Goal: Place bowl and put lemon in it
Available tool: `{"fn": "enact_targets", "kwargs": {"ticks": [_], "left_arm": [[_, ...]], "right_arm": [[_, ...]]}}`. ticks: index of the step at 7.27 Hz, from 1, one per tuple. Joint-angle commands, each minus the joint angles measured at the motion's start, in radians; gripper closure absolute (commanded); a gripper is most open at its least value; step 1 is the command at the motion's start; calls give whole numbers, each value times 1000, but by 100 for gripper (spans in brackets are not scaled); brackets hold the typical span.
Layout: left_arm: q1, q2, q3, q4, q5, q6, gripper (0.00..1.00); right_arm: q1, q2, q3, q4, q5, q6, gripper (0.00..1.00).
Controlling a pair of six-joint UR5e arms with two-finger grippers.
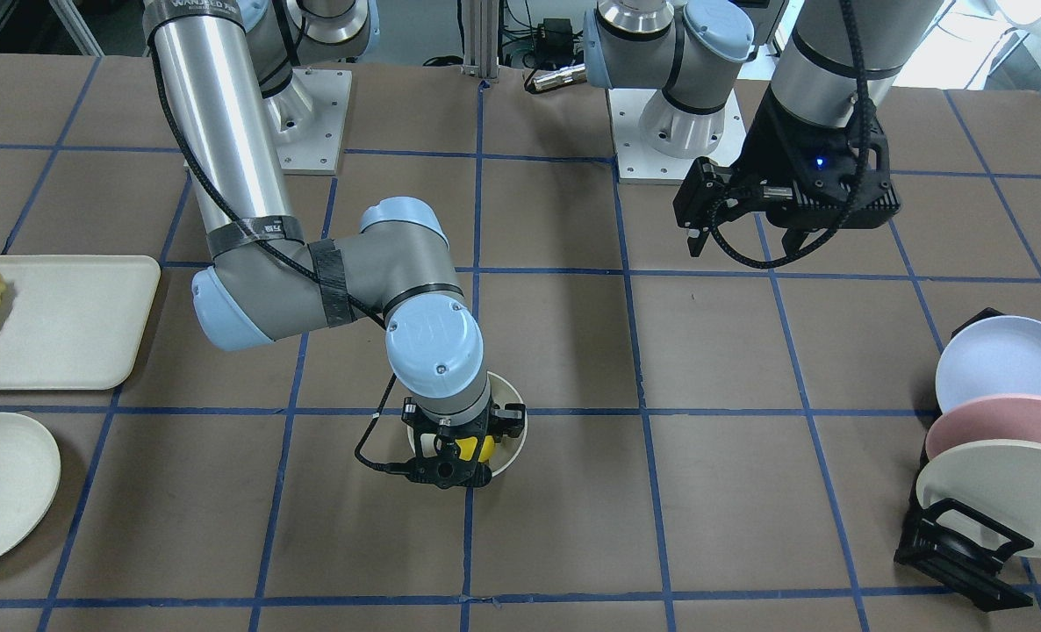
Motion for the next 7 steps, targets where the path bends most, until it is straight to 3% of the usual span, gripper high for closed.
{"fn": "enact_targets", "kwargs": {"ticks": [1,2,5,7], "left_arm": [[1,0,0,0,0,0,0],[1,0,-5,0,0,0,0],[1,0,-2,0,0,0,0],[1,0,1,0,0,2,0]], "right_arm": [[-2,3,-1,3,-2,1,17],[-2,2,-1,6,-8,2,0],[-7,-38,-2,6,-5,1,0],[-45,-153,-15,107,-19,-1,0]]}}
